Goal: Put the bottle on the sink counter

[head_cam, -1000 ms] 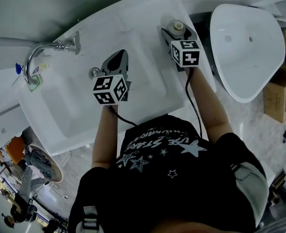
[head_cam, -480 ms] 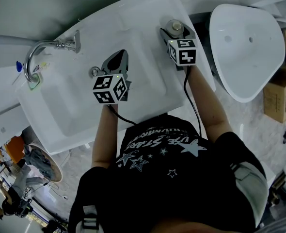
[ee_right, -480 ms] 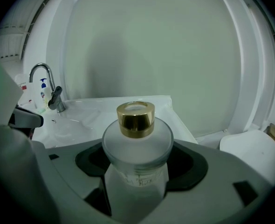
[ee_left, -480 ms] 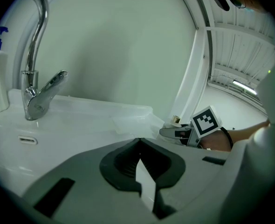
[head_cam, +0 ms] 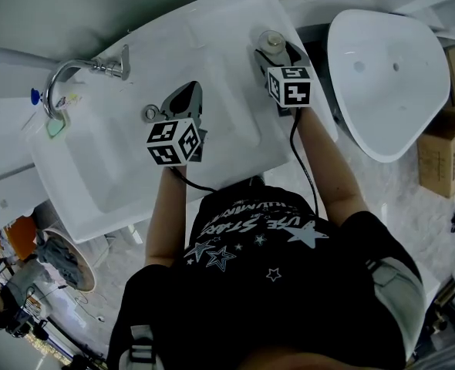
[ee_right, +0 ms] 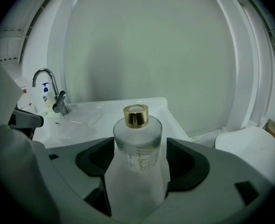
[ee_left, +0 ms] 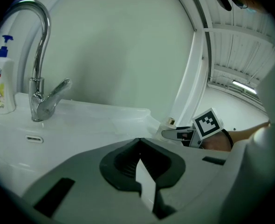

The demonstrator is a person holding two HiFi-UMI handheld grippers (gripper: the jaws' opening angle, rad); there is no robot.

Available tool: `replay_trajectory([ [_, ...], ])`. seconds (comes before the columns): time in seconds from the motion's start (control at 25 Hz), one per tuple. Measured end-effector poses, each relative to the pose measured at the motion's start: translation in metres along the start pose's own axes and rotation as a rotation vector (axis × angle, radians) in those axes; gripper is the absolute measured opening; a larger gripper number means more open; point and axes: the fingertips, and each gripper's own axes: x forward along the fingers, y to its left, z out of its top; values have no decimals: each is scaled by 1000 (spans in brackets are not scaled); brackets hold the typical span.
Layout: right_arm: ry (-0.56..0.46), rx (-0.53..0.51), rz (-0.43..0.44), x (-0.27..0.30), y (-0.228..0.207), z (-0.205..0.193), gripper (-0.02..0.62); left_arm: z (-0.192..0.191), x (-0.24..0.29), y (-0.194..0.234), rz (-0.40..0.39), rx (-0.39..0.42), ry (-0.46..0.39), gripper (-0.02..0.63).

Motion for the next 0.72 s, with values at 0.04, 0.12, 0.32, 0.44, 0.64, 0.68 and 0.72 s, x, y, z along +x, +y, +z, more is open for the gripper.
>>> replay_trajectory([
  [0.04,-1,1,2,-5,0,0,319,0,-3,-3,2,1,-4,8],
  [0.12,-7,12,8,-17,1,-1,319,0,-11,-9,6,-1,-12,8],
  [0.32,-37,39,1,-48,4,1,318,-3,-31,-25,8,4,-32,8],
  [0.44,-64,50,11,-71,3,3,317,-4,-43,-42,5,22,-43,8],
  [0.64,-111,54,-53,-110,-1,4,69,-5,-66,-67,-6,45,-69,8],
  [0.68,-118,58,-51,-117,1,4,65,-5,-71,-72,-7,50,-75,8],
  [0.72,-126,61,-48,-124,2,4,55,-6,-76,-76,-8,53,-81,8],
])
